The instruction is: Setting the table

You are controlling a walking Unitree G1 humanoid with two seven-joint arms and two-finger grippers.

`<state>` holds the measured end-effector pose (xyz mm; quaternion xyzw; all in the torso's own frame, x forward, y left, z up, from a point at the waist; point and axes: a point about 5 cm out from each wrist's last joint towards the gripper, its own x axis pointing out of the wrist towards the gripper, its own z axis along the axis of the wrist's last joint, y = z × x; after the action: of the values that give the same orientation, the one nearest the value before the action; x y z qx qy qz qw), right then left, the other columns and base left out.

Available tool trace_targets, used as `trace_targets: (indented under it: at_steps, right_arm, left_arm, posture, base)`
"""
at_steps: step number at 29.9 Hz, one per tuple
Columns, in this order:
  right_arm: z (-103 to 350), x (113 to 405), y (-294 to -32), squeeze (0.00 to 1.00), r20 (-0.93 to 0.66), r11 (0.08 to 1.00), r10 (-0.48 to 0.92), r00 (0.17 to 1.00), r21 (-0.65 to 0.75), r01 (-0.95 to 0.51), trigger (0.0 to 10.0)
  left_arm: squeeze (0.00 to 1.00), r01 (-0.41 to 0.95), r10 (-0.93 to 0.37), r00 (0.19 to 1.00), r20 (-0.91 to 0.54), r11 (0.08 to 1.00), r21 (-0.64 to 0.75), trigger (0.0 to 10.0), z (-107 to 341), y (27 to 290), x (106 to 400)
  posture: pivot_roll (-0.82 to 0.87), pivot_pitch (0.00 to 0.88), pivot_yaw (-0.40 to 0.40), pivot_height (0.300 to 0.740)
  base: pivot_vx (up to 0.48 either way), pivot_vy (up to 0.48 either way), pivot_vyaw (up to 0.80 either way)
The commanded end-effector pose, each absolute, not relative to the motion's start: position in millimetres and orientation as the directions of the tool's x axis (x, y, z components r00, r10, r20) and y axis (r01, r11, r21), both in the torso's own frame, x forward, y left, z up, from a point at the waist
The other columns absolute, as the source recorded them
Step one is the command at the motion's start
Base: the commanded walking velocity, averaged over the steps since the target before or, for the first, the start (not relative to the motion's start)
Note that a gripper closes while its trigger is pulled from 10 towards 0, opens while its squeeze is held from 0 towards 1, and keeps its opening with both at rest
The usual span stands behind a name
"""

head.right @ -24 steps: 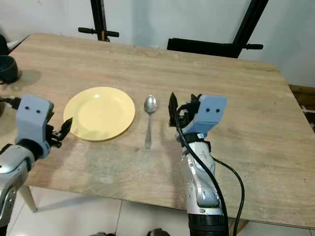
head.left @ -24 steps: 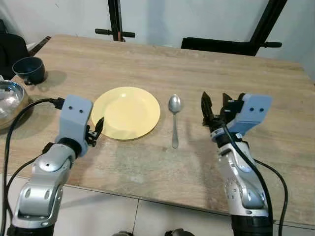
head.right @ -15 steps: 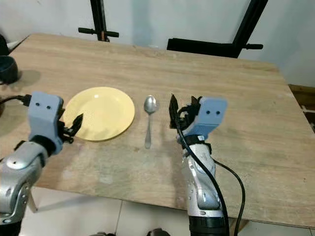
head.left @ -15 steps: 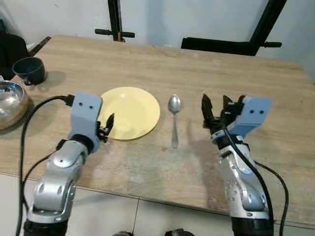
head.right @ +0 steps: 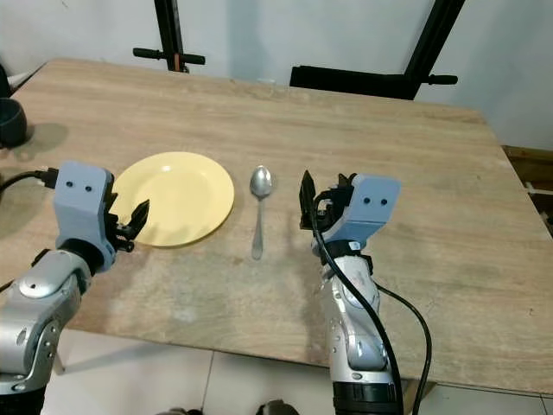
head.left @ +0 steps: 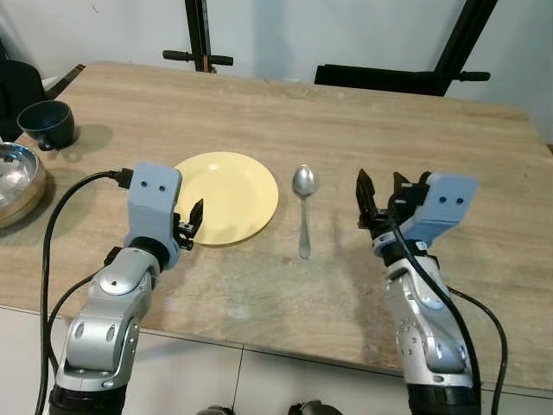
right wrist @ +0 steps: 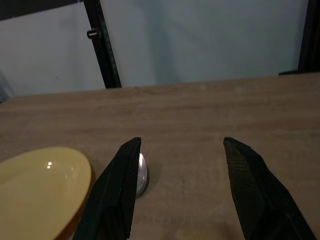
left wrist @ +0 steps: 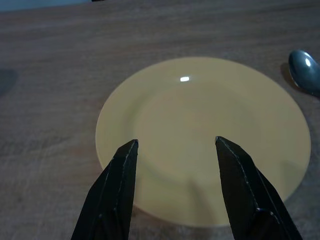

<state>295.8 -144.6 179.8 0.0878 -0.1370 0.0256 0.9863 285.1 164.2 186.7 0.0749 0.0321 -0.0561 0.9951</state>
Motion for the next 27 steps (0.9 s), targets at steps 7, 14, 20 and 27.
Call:
trace_targets:
  at_steps: [7, 14, 20, 27]
  right_arm:
    - [172.8, 295.5, -145.5, 0.00, 0.255, 0.985, 0.015, 0.967, 0.163, -0.058, 10.0]
    - [172.1, 295.8, -145.3, 0.00, 0.254, 0.985, 0.013, 0.967, 0.164, -0.056, 10.0]
    - [171.9, 295.9, -145.6, 0.00, 0.254, 0.985, 0.012, 0.967, 0.166, -0.055, 10.0]
    - [171.4, 296.2, -145.9, 0.00, 0.254, 0.984, 0.008, 0.967, 0.168, -0.052, 10.0]
  left_arm:
    - [0.00, 0.109, -0.099, 0.992, -0.078, 0.985, 0.136, 10.0, 185.9, 167.8, 286.5]
    - [0.00, 0.106, -0.097, 0.992, -0.075, 0.985, 0.137, 10.0, 187.2, 168.8, 288.4]
    - [0.00, 0.107, -0.097, 0.993, -0.074, 0.985, 0.138, 10.0, 187.5, 168.4, 289.2]
    - [0.00, 0.111, -0.101, 0.992, -0.072, 0.984, 0.138, 10.0, 188.3, 167.5, 290.3]
  posture:
    - [0.00, 0.028, 0.046, 0.740]
    - [0.00, 0.027, 0.049, 0.740]
    - [0.00, 0.025, 0.051, 0.740]
    - [0.00, 0.024, 0.053, 0.740]
  base:
    - [-0.373, 0.000, 0.00]
    - [-0.376, 0.000, 0.00]
    - [-0.372, 0.000, 0.00]
    - [-0.371, 0.000, 0.00]
